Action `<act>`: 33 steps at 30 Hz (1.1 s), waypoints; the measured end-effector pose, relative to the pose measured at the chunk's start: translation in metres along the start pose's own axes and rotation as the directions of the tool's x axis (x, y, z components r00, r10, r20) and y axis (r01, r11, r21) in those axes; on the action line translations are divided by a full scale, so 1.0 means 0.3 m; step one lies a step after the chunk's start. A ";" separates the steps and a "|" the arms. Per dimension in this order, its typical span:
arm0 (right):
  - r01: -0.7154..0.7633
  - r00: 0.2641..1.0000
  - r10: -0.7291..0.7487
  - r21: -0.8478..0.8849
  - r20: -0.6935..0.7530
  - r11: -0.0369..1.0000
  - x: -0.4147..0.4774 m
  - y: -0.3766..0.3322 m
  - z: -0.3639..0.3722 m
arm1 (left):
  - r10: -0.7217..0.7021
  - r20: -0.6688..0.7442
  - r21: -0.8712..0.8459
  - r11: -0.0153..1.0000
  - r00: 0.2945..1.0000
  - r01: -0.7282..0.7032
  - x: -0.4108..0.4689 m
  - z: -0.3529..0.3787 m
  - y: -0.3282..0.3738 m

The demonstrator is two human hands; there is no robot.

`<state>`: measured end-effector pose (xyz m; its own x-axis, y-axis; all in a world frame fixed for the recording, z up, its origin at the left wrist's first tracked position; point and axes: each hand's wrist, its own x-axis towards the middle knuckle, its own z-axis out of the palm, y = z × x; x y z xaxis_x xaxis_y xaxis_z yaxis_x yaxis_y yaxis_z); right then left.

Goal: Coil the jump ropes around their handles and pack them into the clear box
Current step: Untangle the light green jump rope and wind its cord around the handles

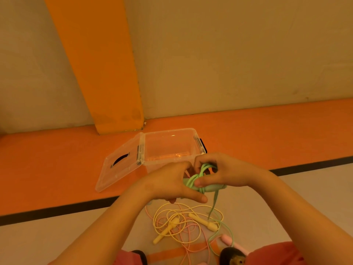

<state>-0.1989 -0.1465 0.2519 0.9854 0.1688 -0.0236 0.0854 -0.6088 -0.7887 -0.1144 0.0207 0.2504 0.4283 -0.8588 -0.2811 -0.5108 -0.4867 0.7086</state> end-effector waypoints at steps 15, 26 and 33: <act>0.059 0.987 -0.065 -0.050 -0.150 0.997 -0.007 -0.002 -0.030 | 0.040 -0.561 -0.298 0.922 0.827 -0.247 0.012 0.009 -0.033; 0.017 0.991 -0.031 -0.107 -0.130 0.994 0.000 0.027 -0.020 | 0.100 -0.188 -0.183 0.974 0.977 -0.135 -0.022 -0.032 -0.026; 0.017 0.997 -0.026 -0.121 -0.073 0.993 0.021 0.017 0.018 | -0.008 0.051 -0.479 0.877 0.999 0.031 -0.031 -0.049 -0.027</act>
<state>-0.1930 -0.1443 0.2445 0.9910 0.1273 0.0422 0.1194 -0.6951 -0.7089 -0.1033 0.0350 0.2566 0.3932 -0.8622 -0.3195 -0.0772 -0.3772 0.9229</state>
